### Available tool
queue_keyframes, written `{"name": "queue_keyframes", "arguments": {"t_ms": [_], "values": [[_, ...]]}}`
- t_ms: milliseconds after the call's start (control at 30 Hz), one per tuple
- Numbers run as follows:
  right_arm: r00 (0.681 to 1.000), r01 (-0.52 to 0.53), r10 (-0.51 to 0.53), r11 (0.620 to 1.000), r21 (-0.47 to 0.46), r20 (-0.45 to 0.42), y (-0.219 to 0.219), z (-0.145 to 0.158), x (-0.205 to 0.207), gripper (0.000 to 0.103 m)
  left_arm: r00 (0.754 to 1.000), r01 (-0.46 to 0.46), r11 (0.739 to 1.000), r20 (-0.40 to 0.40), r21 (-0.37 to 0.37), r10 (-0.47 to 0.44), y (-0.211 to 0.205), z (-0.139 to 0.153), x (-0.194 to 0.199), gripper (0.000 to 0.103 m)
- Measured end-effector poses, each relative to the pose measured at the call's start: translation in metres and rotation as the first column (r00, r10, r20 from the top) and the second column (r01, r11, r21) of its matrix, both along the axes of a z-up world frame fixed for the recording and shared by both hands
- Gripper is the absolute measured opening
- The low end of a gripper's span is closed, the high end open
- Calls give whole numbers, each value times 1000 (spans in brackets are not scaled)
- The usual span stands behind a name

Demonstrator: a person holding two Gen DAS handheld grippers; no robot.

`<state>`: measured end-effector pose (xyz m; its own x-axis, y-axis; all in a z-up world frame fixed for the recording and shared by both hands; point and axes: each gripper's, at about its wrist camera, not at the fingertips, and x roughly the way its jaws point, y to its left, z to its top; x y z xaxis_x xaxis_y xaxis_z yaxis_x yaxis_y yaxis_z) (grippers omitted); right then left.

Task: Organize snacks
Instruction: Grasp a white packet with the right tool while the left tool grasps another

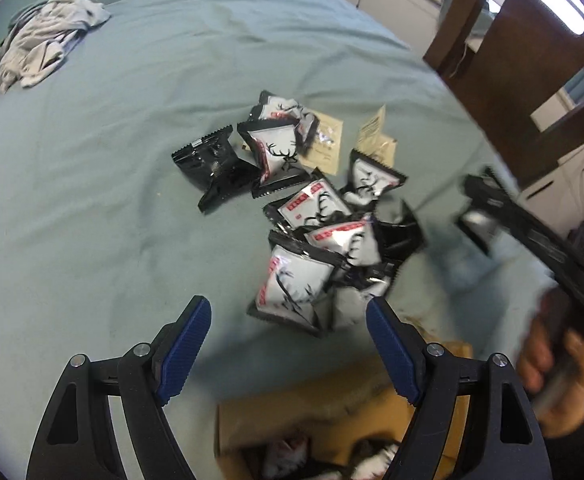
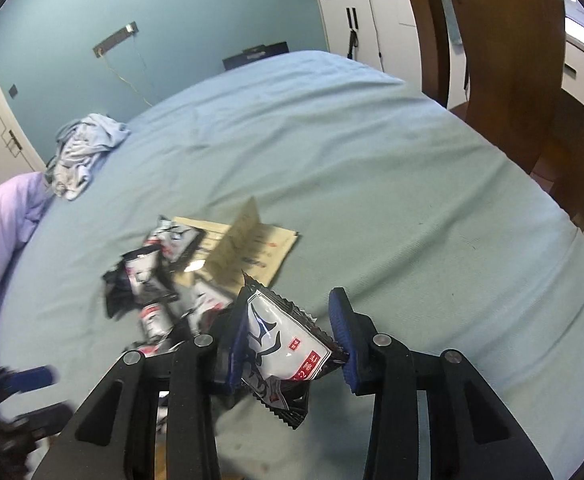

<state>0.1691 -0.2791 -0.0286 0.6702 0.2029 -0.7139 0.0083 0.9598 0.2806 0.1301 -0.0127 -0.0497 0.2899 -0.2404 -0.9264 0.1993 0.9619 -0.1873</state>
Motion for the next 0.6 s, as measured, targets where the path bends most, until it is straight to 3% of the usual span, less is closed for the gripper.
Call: {"name": "queue_keyframes", "arguments": {"t_ms": [100, 133, 233, 400, 467, 533, 567, 600], "values": [[1000, -16, 16, 1000, 14, 3, 4, 9, -18, 36, 998, 2, 1000, -63, 17, -1, -3, -18, 14, 76], [1000, -23, 23, 999, 22, 4, 6, 12, -24, 36, 996, -1, 1000, -92, 13, 2, -2, -24, 18, 68], [999, -39, 38, 999, 22, 24, 7, 23, -40, 36, 979, -19, 995, -206, -95, -1, 2, -41, 27, 56], [999, -44, 43, 997, 66, 24, 0, 33, -89, 36, 966, -16, 989, -257, -150, -24, -1, -58, 34, 63], [999, -47, 47, 998, 50, 20, 0, 34, -113, 36, 967, -19, 986, -254, -164, -24, -2, -61, 35, 61], [999, -40, 39, 999, 27, 16, -5, 34, -140, 36, 968, -16, 977, -249, -211, -38, -5, -60, 33, 33], [999, -33, 33, 999, 18, 13, -5, 35, -146, 36, 965, -19, 967, -257, -253, -48, -5, -60, 34, 25], [1000, -22, 22, 1000, 6, 9, -7, 36, -156, 36, 965, -32, 961, -259, -276, -43, -5, -57, 31, 24]]}}
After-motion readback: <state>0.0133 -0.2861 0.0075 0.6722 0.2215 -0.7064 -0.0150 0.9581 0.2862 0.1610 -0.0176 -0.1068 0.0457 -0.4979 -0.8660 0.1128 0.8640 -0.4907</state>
